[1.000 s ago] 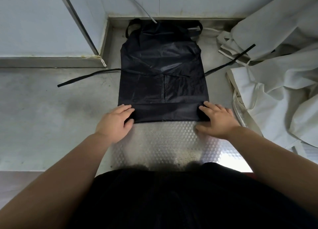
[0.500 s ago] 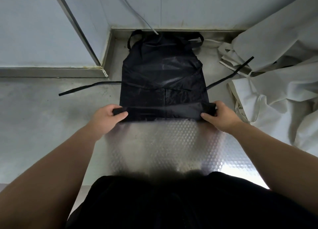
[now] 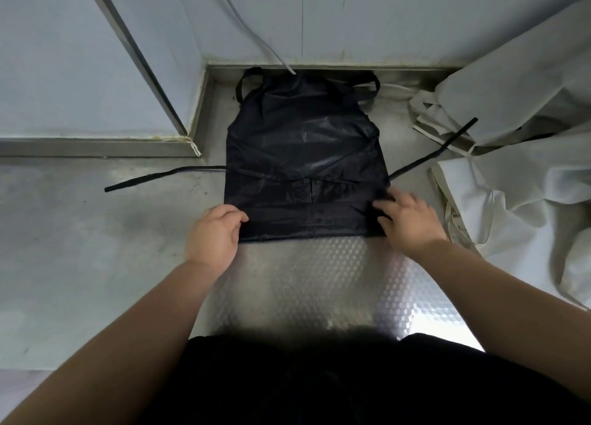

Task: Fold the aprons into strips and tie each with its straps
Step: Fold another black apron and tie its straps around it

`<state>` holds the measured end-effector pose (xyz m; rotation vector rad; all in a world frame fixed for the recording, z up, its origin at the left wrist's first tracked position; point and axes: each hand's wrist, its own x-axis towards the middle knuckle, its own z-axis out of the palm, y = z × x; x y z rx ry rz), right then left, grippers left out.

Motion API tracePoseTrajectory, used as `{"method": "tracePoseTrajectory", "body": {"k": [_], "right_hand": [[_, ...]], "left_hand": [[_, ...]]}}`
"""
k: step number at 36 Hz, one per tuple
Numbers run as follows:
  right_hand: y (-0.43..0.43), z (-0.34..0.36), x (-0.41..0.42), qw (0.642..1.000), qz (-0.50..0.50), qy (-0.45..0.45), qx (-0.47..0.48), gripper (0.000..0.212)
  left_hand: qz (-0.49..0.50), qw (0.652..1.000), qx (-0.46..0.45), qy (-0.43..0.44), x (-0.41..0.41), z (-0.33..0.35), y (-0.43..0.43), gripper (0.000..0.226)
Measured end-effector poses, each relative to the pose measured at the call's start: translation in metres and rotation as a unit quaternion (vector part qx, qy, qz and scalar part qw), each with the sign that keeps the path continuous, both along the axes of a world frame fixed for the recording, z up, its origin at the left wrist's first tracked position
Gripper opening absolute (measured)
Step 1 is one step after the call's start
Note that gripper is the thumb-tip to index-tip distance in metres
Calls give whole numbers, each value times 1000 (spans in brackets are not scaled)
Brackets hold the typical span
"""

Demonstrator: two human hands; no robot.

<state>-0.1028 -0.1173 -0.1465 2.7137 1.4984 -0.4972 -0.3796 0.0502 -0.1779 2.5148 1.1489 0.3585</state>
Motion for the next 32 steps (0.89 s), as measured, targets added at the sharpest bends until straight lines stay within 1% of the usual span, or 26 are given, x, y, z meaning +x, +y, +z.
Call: {"method": "tracePoseTrajectory", "body": {"k": [1,2,4,5,6,7,9,11,14,17,23,27,30,32], "right_hand": [[-2,0,0,999,5,32,-22,48],[-3,0,1,997,10,58,-45,55],[-6,2,2,993,34,69,-88,77],[-7,3,2,992,47,61,-102,84],[-6,3,2,991,52,54,-107,85],[-7,3,1,993,50,50,-99,81],[-8,3,-1,995,51,37,-73,68],[-12,2,-5,997,52,28,-54,60],[-23,3,-10,999,25,36,-23,55],[-34,5,-14,998,29,46,-32,54],[-52,9,-24,996,31,76,-43,46],[-68,11,-32,996,26,83,-35,43],[-78,15,-39,994,12,94,-47,38],[-84,15,-43,993,15,105,-54,39]], "left_hand": [[-3,1000,-19,4,-3,0,0,20],[-5,999,-44,16,-5,0,-1,30],[-15,994,-93,51,-9,3,-4,63],[-19,992,-104,63,-9,5,-4,76],[-19,991,-110,68,-9,7,-4,82],[-18,991,-112,65,-8,8,-3,83],[-16,992,-113,53,-6,9,-1,75],[-17,992,-117,45,-6,10,-1,63],[-19,990,-130,45,-12,10,-3,50],[-22,990,-131,47,-20,11,-12,42],[-28,989,-137,50,-28,16,-32,38],[-13,988,-146,47,-35,19,-50,36],[-3,986,-164,41,-43,21,-59,33],[-6,985,-169,46,-50,22,-64,33]]}}
